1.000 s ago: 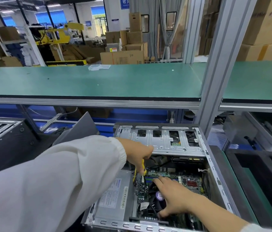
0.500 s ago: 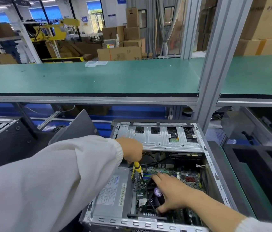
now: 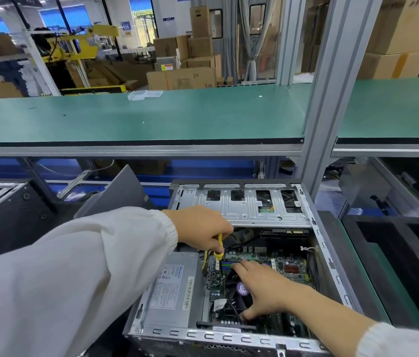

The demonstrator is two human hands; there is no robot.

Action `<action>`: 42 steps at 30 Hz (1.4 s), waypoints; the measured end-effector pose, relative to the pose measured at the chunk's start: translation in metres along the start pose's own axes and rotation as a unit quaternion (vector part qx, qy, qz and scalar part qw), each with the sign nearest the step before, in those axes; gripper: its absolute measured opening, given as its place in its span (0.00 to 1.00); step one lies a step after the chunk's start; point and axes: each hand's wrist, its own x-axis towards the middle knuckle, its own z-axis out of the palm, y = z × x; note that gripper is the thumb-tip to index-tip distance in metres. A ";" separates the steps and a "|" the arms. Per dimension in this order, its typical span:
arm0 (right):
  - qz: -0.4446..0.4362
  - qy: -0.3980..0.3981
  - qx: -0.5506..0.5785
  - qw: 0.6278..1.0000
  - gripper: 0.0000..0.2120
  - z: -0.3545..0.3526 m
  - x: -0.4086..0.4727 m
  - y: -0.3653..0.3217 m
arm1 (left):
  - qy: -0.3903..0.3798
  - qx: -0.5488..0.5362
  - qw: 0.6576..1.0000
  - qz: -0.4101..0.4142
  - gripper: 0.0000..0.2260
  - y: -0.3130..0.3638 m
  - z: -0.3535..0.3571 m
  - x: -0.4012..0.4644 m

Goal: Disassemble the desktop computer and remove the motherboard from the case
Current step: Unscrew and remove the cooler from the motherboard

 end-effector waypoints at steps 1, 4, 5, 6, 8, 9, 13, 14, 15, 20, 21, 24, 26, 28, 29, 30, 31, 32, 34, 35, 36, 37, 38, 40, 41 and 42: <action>0.001 0.000 0.002 1.000 0.49 0.000 0.000 0.000 | -0.004 -0.023 0.999 -0.026 0.12 0.001 0.001 0.003; 0.003 0.000 0.006 1.000 0.49 -0.001 -0.001 -0.002 | -0.040 -0.120 0.982 -0.138 0.21 -0.002 -0.001 0.012; 0.003 0.000 0.004 1.000 0.49 -0.002 -0.002 -0.002 | -0.055 -0.140 0.974 -0.171 0.23 -0.003 -0.001 0.013; 0.004 -0.002 0.003 1.000 0.49 -0.002 -0.002 -0.002 | -0.067 -0.138 0.969 -0.192 0.24 -0.003 -0.002 0.012; 0.009 -0.003 0.001 1.000 0.49 -0.001 -0.002 -0.003 | -0.054 -0.075 0.980 -0.174 0.25 -0.001 -0.001 0.009; 0.011 -0.003 0.001 1.000 0.49 -0.001 -0.002 -0.003 | -0.038 -0.045 0.988 -0.145 0.23 0.000 0.000 0.007; 0.011 -0.001 0.001 1.000 0.49 0.001 -0.003 -0.001 | -0.005 -0.006 1.000 0.003 0.11 -0.001 -0.001 -0.005; 0.012 0.000 0.000 1.000 0.49 0.002 -0.003 -0.001 | 0.003 0.024 0.999 0.031 0.08 -0.002 -0.003 -0.007; 0.012 0.001 0.001 1.000 0.49 0.002 -0.002 -0.001 | 0.016 0.048 0.997 0.052 0.06 -0.003 -0.003 -0.009; 0.013 0.003 -0.002 1.000 0.49 0.003 0.000 -0.001 | 0.041 0.074 0.996 0.037 0.07 0.001 0.009 -0.004; 0.012 0.003 -0.005 1.000 0.49 0.003 0.000 -0.001 | 0.031 0.078 0.996 0.019 0.08 0.002 0.009 -0.002; 0.012 0.002 -0.010 1.000 0.49 0.003 0.001 -0.002 | -0.016 0.100 0.995 -0.023 0.14 0.003 0.003 0.002; 0.013 0.000 -0.009 1.000 0.49 0.001 0.001 -0.003 | -0.037 0.111 0.993 -0.030 0.16 0.005 0.000 0.005; 0.013 -0.001 -0.007 1.000 0.49 -0.001 -0.001 -0.004 | -0.062 0.097 0.993 -0.037 0.19 0.010 -0.003 0.010; 0.013 0.000 -0.006 1.000 0.49 -0.002 -0.002 -0.004 | -0.077 0.075 0.993 -0.046 0.19 0.011 -0.006 0.012; 0.012 0.001 -0.004 1.000 0.49 -0.002 -0.003 -0.004 | -0.090 0.044 0.993 -0.056 0.19 0.011 -0.008 0.013; 0.011 0.002 -0.002 1.000 0.49 -0.003 -0.004 -0.004 | -0.098 0.016 0.993 -0.062 0.17 0.009 -0.010 0.013; 0.010 0.002 0.001 1.000 0.49 -0.003 -0.005 -0.005 | -0.101 0.002 0.993 -0.059 0.16 0.008 -0.011 0.011; 0.011 0.002 0.005 1.000 0.49 -0.003 -0.006 -0.005 | -0.081 0.032 0.996 -0.016 0.12 0.003 -0.010 0.004; 0.011 0.002 0.004 1.000 0.49 -0.003 -0.006 -0.005 | -0.061 0.058 0.996 0.012 0.09 0.000 -0.007 0.000; 0.011 0.002 0.004 1.000 0.49 -0.003 -0.006 -0.005 | -0.039 0.080 0.995 0.034 0.06 -0.002 -0.004 -0.003; 0.011 0.001 0.004 1.000 0.49 -0.003 -0.005 -0.005 | -0.017 0.089 0.995 0.049 0.05 -0.003 -0.001 -0.005; 0.011 0.001 0.003 1.000 0.49 -0.003 -0.005 -0.004 | -0.001 0.087 0.995 0.055 0.04 -0.004 0.001 -0.007; 0.012 0.002 0.002 1.000 0.49 -0.002 -0.004 -0.003 | 0.016 0.078 0.996 0.042 0.09 -0.005 0.006 -0.006; 0.013 0.003 0.001 1.000 0.49 -0.001 -0.003 -0.003 | 0.024 0.083 0.996 0.029 0.11 -0.004 0.009 -0.005; 0.012 0.003 0.000 1.000 0.49 -0.001 -0.002 -0.003 | 0.026 0.090 0.996 0.009 0.14 -0.002 0.011 -0.003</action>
